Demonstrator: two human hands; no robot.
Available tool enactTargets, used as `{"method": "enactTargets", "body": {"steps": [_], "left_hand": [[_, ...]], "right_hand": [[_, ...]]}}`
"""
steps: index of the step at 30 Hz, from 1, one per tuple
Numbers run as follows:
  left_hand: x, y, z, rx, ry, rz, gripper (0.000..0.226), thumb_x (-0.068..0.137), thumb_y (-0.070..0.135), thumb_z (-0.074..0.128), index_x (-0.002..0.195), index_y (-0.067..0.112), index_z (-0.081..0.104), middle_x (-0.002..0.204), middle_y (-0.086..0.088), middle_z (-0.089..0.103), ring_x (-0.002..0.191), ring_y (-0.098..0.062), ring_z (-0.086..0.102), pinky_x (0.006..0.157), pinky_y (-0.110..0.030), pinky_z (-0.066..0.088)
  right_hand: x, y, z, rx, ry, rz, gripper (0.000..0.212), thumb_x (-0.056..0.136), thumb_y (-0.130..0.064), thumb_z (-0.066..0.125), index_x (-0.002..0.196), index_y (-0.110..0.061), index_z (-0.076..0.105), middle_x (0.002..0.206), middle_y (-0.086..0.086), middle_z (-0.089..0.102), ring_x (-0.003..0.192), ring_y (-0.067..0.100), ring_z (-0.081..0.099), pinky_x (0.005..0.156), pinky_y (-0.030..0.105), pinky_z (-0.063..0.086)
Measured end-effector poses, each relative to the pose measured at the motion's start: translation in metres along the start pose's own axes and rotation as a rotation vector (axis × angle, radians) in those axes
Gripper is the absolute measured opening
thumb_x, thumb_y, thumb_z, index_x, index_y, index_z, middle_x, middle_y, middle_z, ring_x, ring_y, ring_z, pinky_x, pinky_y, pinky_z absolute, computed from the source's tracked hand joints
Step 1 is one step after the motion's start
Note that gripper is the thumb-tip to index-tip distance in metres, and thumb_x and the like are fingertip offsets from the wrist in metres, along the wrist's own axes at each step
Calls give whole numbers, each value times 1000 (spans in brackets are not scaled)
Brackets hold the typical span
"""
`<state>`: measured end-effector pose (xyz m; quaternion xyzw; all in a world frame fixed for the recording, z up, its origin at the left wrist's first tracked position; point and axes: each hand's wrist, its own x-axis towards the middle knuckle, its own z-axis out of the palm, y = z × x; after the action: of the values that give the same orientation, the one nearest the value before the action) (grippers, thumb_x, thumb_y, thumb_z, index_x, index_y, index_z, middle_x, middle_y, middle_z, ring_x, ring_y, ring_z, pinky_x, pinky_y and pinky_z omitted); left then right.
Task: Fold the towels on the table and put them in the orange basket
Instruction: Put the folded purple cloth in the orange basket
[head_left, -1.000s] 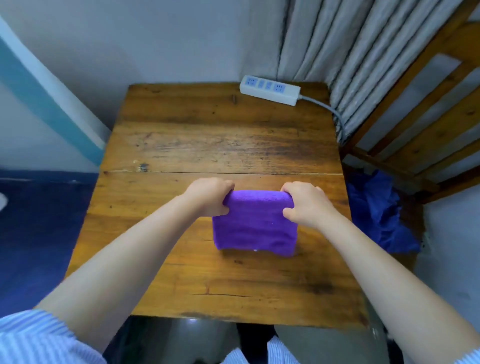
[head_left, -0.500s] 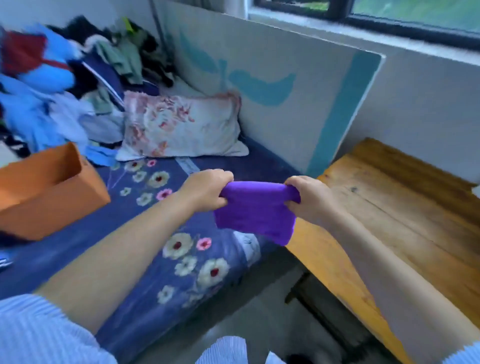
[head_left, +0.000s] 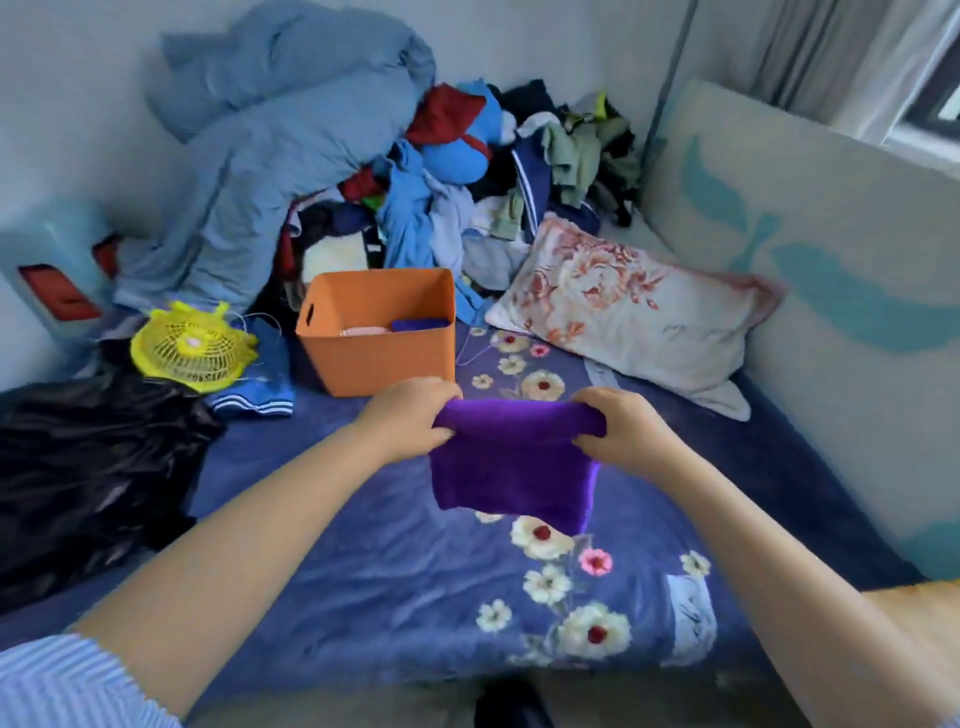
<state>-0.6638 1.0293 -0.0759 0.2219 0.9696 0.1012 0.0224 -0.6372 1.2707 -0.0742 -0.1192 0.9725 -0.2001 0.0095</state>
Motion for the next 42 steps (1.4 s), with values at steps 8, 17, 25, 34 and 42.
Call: {"method": "enactTargets", "body": {"steps": [8,17,25,34,42], "left_hand": [[91,-105,-28,-185,71,-197,22,79,15,65,101,10,60,105,-6,62,97,-20,56,72,-21,34],[218,-199,-57,-364,169,-370,33,77,2,63,108,8,59,106,-5,63,92,-19,57,74,-21,41],[279,-292,-46,-696,481,-655,39,77,-2,65,114,5,57,97,-2,57,85,-14,53,68,-13,37],[328,-424,0,-843,555,-696,20,87,9,54,106,15,50,78,9,52,73,-8,49,52,-9,35],[364,-491,83,-628,489,-760,31,95,17,44,124,7,42,113,-11,57,104,-29,55,70,-16,29]], "right_hand": [[173,-14,7,126,-8,-142,37,74,-2,63,111,0,58,108,19,61,101,31,55,72,21,31],[350,-10,7,275,56,3,51,74,-7,68,122,0,53,124,18,52,115,29,48,87,23,31],[452,-36,51,685,66,232,32,69,-1,71,94,14,60,73,23,57,67,20,49,61,35,42],[556,-86,145,971,115,203,35,83,5,56,114,-13,54,101,6,57,89,15,54,79,24,47],[621,-80,255,905,60,362,29,90,-8,52,119,-6,52,110,8,62,94,16,58,82,18,49]]}}
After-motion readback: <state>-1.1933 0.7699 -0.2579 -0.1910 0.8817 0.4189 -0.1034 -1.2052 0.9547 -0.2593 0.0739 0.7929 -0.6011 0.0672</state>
